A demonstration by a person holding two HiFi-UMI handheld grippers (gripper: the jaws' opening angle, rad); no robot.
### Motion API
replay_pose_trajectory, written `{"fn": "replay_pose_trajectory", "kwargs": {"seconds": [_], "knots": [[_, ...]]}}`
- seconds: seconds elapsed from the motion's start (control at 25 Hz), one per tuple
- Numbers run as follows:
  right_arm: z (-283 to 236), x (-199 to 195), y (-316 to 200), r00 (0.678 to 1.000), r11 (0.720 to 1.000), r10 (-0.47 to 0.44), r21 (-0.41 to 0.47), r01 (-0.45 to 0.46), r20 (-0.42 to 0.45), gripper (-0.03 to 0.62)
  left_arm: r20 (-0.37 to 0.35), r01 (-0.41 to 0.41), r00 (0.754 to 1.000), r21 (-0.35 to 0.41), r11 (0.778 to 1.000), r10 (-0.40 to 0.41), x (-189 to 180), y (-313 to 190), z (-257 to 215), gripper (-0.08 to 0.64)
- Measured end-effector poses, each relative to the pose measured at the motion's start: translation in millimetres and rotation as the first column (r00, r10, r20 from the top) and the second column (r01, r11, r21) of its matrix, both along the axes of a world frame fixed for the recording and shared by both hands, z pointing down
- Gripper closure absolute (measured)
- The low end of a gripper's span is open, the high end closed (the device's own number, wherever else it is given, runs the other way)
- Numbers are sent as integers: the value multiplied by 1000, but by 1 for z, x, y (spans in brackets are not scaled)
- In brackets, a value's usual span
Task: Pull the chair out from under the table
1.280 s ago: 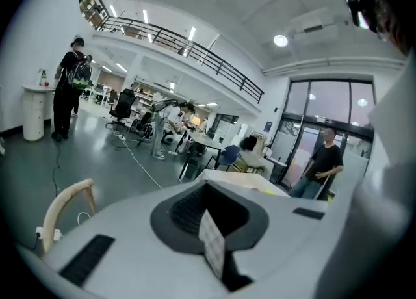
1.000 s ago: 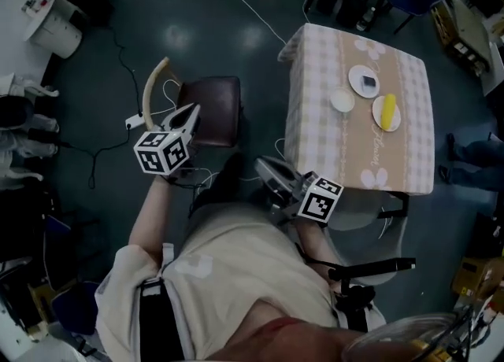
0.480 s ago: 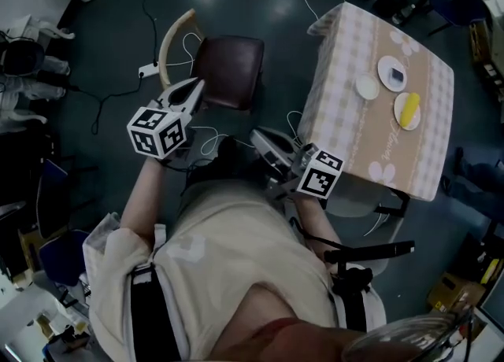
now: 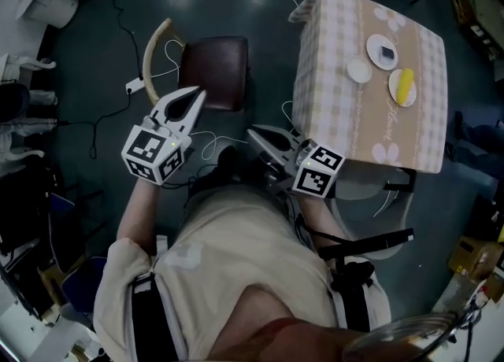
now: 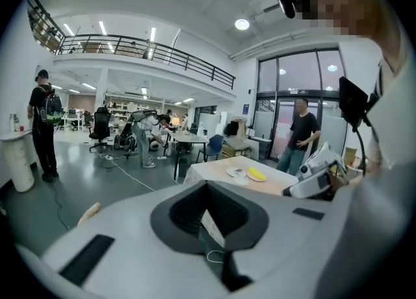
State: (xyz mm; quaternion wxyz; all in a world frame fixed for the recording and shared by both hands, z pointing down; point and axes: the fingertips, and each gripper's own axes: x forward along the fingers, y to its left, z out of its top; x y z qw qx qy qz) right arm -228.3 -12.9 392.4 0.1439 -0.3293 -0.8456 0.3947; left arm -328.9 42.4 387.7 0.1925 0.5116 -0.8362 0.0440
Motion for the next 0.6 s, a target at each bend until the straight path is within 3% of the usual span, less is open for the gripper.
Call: {"fn": "replay_pose_trajectory", "kwargs": {"seconds": [0.36, 0.6], "knots": [[13, 1, 23, 981, 985, 169, 62, -164, -93, 583, 9, -175, 985, 77, 982, 175, -12, 1, 5, 552], [25, 18, 55, 942, 952, 287, 159, -261, -174, 583, -91, -235, 964, 149, 961, 250, -4, 9, 32, 552]]}}
